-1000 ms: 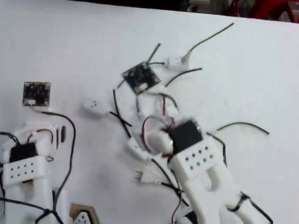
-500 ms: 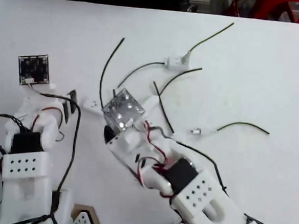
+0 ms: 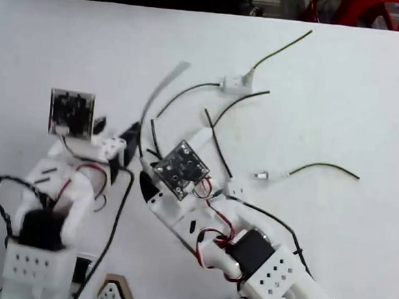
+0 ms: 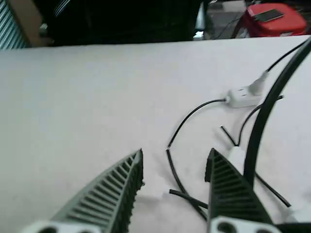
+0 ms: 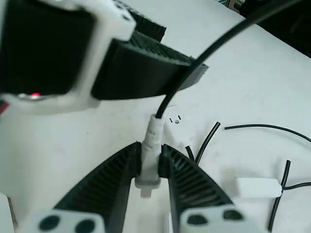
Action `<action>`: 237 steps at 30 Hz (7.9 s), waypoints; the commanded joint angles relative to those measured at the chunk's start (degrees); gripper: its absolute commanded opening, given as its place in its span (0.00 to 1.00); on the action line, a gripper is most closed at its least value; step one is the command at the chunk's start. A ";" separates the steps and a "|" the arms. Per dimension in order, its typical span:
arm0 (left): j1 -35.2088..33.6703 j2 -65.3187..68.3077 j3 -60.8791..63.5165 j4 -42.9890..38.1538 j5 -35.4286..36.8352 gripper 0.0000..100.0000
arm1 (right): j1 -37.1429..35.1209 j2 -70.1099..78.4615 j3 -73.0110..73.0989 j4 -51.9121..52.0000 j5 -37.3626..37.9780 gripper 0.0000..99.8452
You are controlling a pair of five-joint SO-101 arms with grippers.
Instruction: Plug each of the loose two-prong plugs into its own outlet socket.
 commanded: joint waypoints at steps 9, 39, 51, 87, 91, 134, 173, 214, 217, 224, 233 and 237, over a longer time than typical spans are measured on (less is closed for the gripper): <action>8.22 -19.74 9.93 0.53 -2.37 0.22 | 2.15 -1.10 0.53 0.04 -3.25 0.02; 2.15 41.63 -20.66 11.16 -44.84 0.31 | 43.82 -0.40 0.62 -14.64 -22.15 0.02; 22.99 43.30 -20.84 10.73 -55.47 0.31 | 51.21 -0.40 0.62 -16.84 -26.02 0.02; 14.11 65.36 -26.37 -10.11 -38.51 0.28 | 50.86 -0.40 0.62 -16.66 -25.49 0.02; 7.25 65.01 -29.27 -9.05 -37.10 0.33 | 50.86 -0.40 0.62 -16.66 -25.49 0.02; -9.27 108.70 -77.63 36.48 -65.23 0.24 | 50.77 -0.31 0.62 -16.40 -25.49 0.02; -1.98 61.05 -15.74 5.36 -53.01 0.30 | 50.77 -0.31 0.70 -16.40 -25.49 0.02; -8.31 25.10 -3.60 0.26 -52.92 0.29 | 50.77 -0.31 0.70 -16.40 -25.41 0.02; -10.15 33.71 -4.13 -5.71 -52.92 0.29 | 50.77 -0.31 0.70 -16.40 -25.41 0.02; -13.14 48.92 -11.96 -10.81 -52.66 0.29 | 50.77 -0.31 0.70 -16.40 -25.41 0.02; -3.91 52.18 -14.59 0.35 -57.14 0.29 | 50.77 -0.31 0.70 -16.40 -25.41 0.02; -1.80 52.79 -14.51 -0.44 -57.67 0.29 | 50.77 -0.31 0.70 -16.40 -25.41 0.02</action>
